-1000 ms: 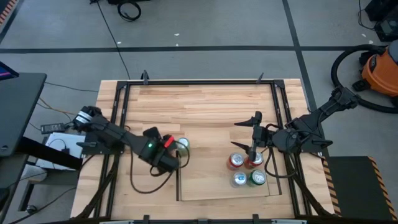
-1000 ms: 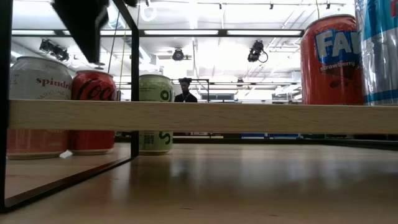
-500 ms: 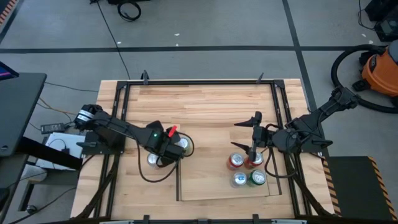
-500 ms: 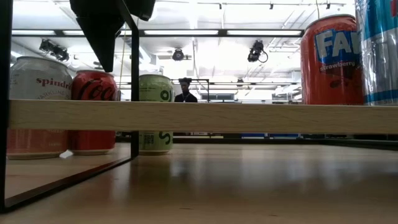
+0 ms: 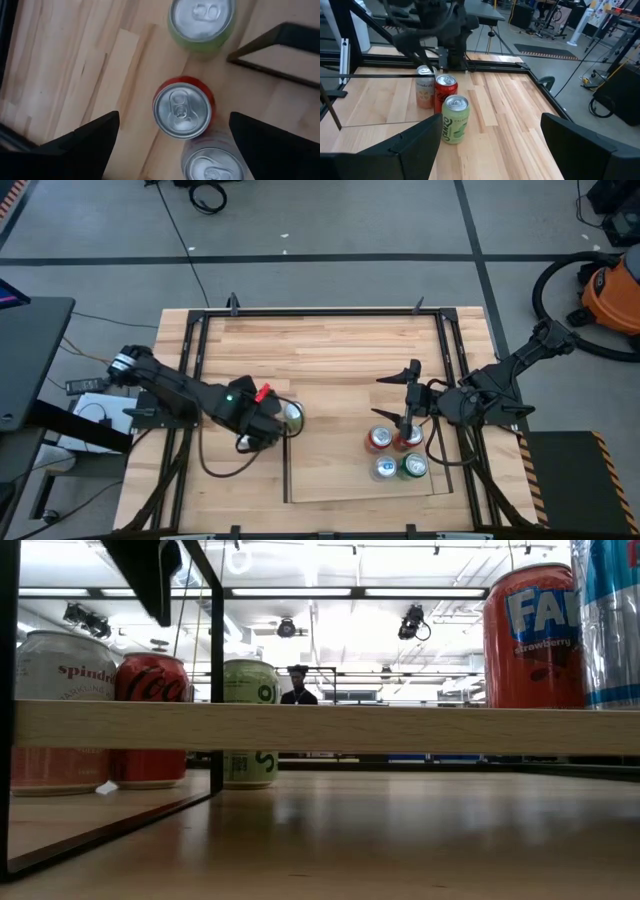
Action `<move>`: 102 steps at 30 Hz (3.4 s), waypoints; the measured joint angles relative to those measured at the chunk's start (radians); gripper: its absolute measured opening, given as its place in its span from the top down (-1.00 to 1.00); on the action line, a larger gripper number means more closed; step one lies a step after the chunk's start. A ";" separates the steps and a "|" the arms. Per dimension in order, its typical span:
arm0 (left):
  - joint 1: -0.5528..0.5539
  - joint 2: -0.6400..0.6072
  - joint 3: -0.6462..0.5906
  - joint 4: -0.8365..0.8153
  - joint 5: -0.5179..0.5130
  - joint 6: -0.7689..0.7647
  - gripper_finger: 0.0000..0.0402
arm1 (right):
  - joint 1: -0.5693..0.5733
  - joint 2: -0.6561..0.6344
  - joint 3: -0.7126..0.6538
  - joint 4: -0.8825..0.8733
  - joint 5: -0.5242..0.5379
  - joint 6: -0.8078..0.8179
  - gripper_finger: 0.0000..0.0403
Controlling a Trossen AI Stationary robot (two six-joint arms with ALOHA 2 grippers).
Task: Place canned beverage on shelf
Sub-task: Put the red-black soda can on the shelf
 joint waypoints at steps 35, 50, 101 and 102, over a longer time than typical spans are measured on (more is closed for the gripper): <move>0.049 -0.256 -0.487 0.529 0.090 -0.091 -0.94 | 0.001 0.000 0.000 0.017 -0.017 0.000 -0.73; 0.050 -0.151 -0.531 0.625 0.066 -0.005 -0.94 | 0.001 0.000 0.000 0.023 -0.017 -0.007 -0.73; 0.230 -0.128 -0.039 0.696 0.001 0.815 -0.61 | 0.001 0.000 0.000 0.014 -0.017 -0.008 -0.73; 0.226 -0.128 -0.039 0.730 0.042 0.833 -0.61 | 0.001 0.000 0.000 0.013 -0.017 -0.008 -0.73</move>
